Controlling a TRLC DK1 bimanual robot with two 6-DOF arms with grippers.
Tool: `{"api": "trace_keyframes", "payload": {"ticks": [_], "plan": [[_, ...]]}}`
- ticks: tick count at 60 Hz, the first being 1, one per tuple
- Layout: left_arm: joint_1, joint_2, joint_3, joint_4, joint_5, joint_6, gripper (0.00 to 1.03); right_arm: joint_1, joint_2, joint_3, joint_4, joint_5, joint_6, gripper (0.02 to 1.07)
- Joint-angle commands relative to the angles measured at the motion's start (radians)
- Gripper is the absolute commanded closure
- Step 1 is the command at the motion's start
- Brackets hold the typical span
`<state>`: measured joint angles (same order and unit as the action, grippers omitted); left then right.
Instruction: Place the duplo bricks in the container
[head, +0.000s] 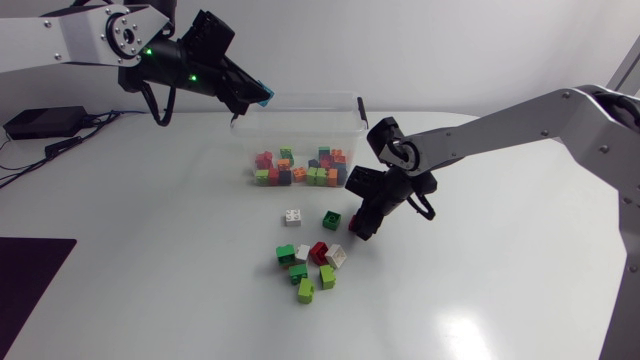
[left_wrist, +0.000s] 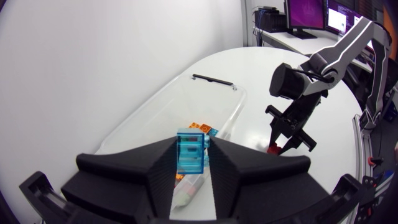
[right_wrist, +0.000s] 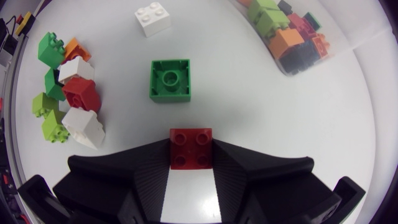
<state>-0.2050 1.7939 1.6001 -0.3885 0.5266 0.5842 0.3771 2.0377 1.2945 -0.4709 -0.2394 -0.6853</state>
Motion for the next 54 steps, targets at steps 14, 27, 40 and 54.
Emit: {"api": "trace_keyframes", "payload": {"ticks": [14,27,40,54], "plan": [[-0.007,0.174,0.159,0.066,-0.053,-0.135,0.73,-0.010,-0.142,-0.003,-0.063,-0.003,0.013,0.78],[-0.007,0.251,0.225,0.108,-0.155,-0.187,0.15,0.005,-0.232,0.042,-0.114,-0.003,0.050,0.78],[-0.007,0.185,0.164,0.102,-0.162,-0.178,0.05,0.017,-0.298,0.143,-0.150,-0.008,0.110,0.78],[-0.005,0.013,-0.037,0.022,-0.157,-0.027,0.05,0.049,-0.290,0.302,-0.183,-0.008,0.176,0.78]]}}
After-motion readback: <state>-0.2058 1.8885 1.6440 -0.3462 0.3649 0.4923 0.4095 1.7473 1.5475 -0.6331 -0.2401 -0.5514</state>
